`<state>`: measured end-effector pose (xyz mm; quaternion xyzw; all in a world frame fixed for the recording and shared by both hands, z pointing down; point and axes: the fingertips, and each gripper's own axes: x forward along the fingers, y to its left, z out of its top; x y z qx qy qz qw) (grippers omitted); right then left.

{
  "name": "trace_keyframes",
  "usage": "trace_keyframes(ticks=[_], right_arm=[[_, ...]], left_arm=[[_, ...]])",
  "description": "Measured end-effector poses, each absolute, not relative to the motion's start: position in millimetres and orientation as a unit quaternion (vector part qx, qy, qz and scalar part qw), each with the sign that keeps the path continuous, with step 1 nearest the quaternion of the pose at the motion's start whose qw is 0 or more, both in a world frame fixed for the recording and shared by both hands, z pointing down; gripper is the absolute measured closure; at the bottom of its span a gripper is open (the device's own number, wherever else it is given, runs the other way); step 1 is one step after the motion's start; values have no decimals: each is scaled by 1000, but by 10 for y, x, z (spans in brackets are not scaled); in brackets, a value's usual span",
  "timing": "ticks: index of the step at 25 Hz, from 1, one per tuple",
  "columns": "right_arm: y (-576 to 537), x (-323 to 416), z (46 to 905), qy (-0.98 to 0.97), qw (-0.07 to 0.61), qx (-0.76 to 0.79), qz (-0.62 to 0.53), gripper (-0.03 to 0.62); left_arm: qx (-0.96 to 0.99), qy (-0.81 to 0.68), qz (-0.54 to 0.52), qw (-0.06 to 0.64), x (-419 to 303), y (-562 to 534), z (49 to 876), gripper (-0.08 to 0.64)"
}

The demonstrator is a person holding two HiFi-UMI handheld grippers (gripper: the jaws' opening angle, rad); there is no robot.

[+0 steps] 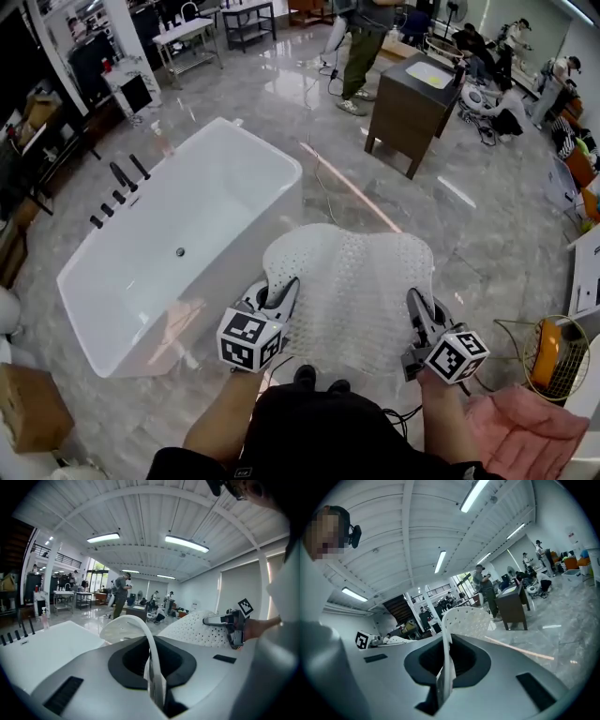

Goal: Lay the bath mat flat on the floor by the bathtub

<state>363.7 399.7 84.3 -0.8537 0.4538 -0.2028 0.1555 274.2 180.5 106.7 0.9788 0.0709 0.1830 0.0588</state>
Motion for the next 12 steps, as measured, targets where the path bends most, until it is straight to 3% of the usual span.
trace_keyframes(ticks=[12], right_arm=[[2300,3796,874,574,123,-778,-223,571]], left_arm=[[976,-79,183,84,2139,493,1216,538]])
